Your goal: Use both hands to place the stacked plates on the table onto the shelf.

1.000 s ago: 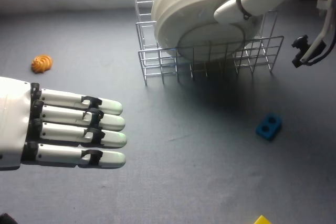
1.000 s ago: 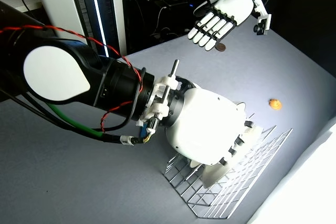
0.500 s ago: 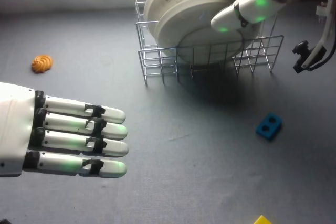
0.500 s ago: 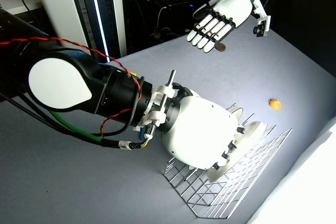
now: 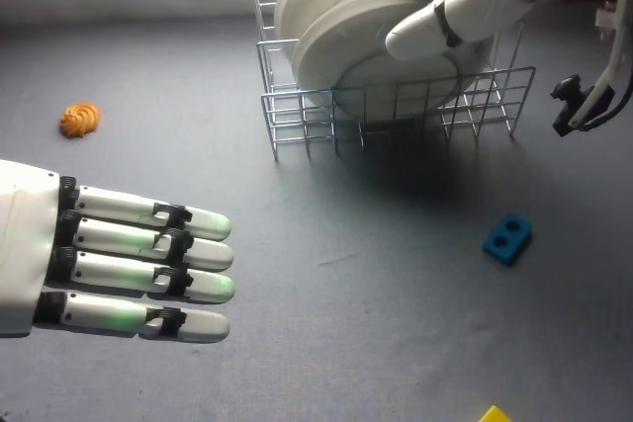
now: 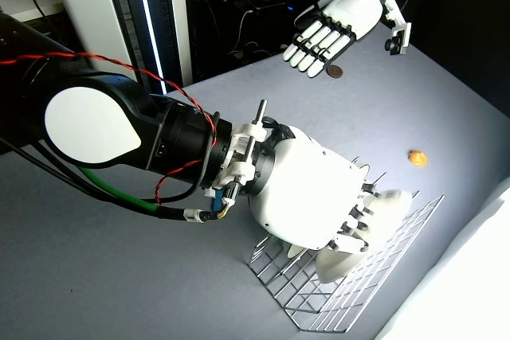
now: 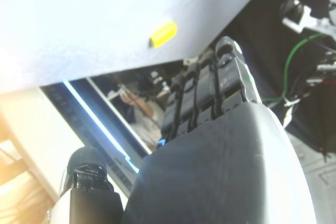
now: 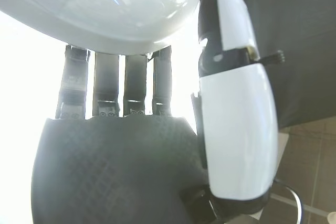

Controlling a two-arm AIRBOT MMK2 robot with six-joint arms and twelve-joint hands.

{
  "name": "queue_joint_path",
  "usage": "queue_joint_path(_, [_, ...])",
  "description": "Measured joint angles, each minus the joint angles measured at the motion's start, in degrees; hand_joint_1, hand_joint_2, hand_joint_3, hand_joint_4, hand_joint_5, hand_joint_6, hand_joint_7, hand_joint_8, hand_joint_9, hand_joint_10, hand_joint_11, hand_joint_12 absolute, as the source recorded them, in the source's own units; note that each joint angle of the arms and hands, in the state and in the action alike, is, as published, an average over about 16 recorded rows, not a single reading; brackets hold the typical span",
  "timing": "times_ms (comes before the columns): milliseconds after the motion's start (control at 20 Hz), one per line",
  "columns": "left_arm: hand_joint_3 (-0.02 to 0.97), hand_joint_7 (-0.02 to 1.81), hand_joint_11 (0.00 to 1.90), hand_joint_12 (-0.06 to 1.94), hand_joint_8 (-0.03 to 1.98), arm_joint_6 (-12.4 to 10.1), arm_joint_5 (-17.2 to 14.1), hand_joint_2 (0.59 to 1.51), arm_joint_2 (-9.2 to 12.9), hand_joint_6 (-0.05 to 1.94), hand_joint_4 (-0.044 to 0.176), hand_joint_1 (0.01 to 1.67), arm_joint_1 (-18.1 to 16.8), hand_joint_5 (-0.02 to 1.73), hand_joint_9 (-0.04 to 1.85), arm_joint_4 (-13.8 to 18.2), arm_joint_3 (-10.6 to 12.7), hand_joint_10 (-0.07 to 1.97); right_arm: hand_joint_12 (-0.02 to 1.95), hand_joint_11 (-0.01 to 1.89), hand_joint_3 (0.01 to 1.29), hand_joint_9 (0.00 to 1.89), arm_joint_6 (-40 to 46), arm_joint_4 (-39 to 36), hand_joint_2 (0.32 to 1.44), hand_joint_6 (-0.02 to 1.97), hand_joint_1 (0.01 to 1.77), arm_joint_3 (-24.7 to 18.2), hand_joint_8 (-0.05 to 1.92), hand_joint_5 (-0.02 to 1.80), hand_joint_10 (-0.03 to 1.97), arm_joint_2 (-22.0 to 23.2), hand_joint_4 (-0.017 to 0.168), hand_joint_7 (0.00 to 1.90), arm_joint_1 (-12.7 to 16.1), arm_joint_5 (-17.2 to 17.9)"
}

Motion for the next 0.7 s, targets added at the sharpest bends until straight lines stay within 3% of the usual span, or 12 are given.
queue_joint_path(350, [0.012, 0.02, 0.02, 0.01, 0.00, 0.0, -0.7, 1.070, 0.0, 0.00, 0.005, 0.02, 0.0, 0.02, 0.02, 0.8, 0.1, -0.05, 1.24, 0.04, 0.02, 0.47, -5.5, 1.5, 1.02, 0.06, 0.98, -2.8, 0.03, 0.53, 0.18, 1.7, -0.003, 0.55, 1.8, 0.6])
queue_joint_path(700, [0.012, 0.02, 0.02, 0.01, 0.00, 0.0, -1.1, 1.070, 0.0, 0.00, 0.005, 0.02, 0.0, 0.02, 0.02, 1.3, 0.2, -0.05, 1.07, 0.02, 0.02, 0.38, -36.0, 18.1, 1.02, 0.03, 0.86, -11.1, 0.03, 0.41, 0.10, 4.3, -0.003, 0.45, 2.1, 1.9])
